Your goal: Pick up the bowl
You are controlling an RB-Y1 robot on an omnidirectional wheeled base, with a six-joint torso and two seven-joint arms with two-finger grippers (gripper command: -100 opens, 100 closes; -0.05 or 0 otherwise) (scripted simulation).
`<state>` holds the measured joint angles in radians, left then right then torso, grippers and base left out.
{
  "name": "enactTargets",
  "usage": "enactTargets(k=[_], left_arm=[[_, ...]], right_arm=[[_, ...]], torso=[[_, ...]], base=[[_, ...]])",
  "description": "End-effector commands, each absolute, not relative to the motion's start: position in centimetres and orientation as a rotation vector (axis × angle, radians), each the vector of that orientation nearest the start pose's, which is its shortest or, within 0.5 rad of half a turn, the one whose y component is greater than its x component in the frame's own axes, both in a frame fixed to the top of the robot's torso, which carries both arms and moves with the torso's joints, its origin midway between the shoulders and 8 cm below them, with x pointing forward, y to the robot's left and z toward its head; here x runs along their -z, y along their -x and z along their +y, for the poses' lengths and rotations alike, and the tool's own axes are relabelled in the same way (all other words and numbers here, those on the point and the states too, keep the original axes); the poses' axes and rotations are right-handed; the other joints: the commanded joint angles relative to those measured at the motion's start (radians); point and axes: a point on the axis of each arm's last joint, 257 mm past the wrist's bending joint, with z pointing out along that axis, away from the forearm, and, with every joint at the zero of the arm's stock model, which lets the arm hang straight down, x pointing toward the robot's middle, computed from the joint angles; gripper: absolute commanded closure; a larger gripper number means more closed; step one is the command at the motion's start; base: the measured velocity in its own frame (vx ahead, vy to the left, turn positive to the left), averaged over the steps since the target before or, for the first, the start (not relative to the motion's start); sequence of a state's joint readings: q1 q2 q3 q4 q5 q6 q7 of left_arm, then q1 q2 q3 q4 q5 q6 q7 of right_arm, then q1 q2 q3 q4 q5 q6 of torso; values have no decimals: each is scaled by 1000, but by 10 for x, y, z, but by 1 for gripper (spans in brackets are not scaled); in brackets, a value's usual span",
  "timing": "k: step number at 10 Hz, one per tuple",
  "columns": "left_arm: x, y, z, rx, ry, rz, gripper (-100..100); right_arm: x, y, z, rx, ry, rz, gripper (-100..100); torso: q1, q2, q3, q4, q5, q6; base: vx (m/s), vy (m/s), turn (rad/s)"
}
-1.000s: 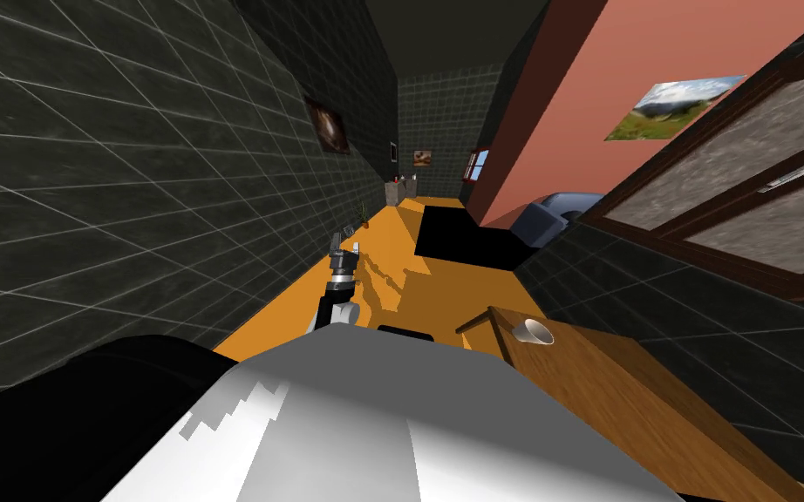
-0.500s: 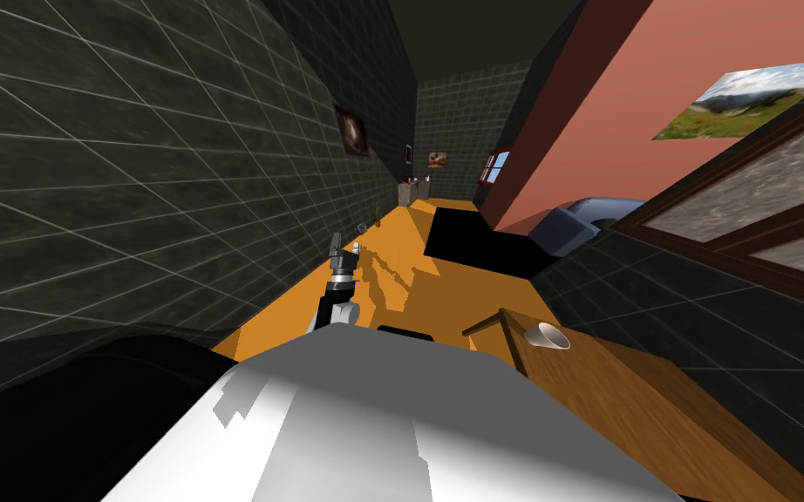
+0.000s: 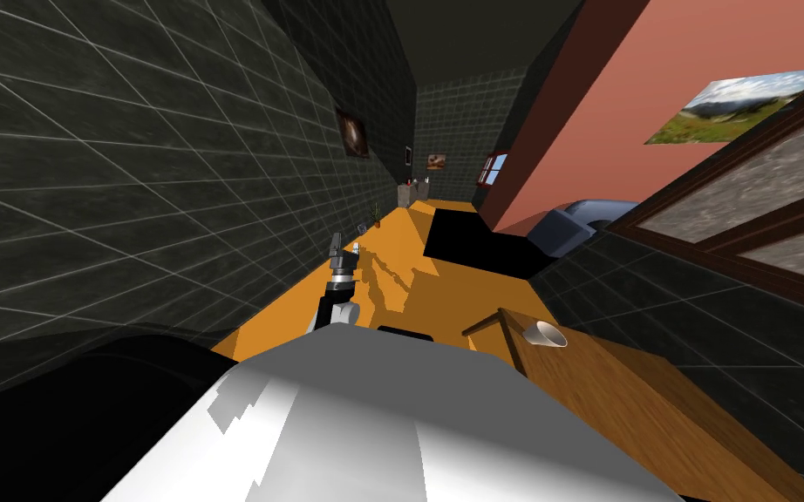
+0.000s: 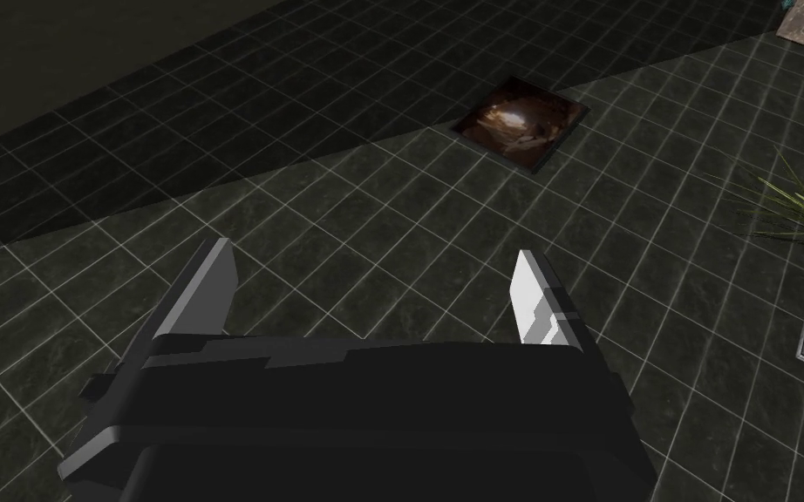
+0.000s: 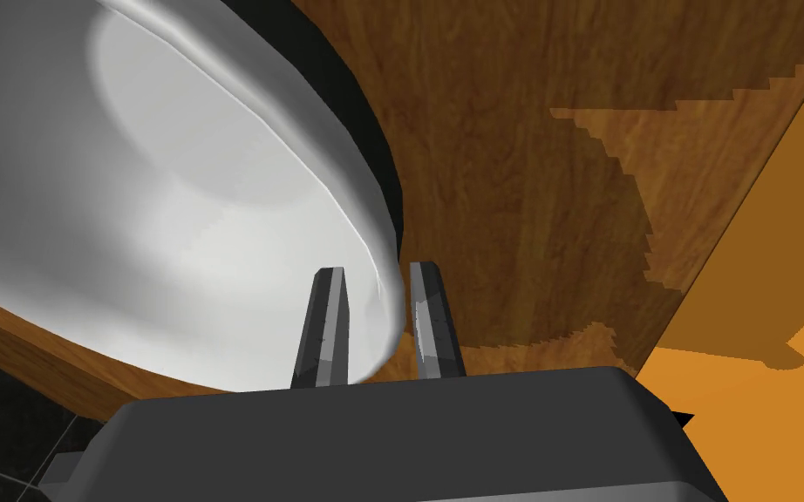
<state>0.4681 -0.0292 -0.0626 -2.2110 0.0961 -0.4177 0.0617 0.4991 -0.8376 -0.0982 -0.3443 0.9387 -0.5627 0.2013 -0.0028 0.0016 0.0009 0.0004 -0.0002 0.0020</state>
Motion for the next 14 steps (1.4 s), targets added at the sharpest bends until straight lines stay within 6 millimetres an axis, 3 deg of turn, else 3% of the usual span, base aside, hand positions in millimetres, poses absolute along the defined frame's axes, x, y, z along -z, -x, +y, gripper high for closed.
enactTargets(k=[1, 2, 4, 6, 13, 14], left_arm=[[13, -374, 270, 1465, 871, 596, 0], [13, -374, 270, 1465, 871, 596, 0], [13, -374, 270, 1465, 872, 596, 0], [13, -374, 270, 1465, 871, 596, 0], [13, -374, 270, 1465, 871, 596, 0], [13, -374, 270, 1465, 872, 596, 0]], right_arm=[[492, 100, -698, 465, -350, 2869, 0], [491, 101, -696, 459, -318, 2872, 100], [489, 115, -693, 460, -291, 2889, 100], [489, 105, -687, 438, -218, 2874, 100], [476, 120, -669, 413, 26, 2866, 100], [476, 115, -668, 409, 35, 2858, 100]], torso=[[0, 0, 0, 0, 0, 0], [0, 0, 0, 0, 0, 0], [-4, -7, -4, -2, 0, 3], [-3, -11, -6, -2, 0, -1], [0, -11, -6, -3, 2, -2], [-1, -13, -8, -4, 3, 0]], base=[[0, 0, 0], [65, -48, -205], [154, -69, -270], [145, -52, -156], [160, -45, -244], [162, -21, -142]])
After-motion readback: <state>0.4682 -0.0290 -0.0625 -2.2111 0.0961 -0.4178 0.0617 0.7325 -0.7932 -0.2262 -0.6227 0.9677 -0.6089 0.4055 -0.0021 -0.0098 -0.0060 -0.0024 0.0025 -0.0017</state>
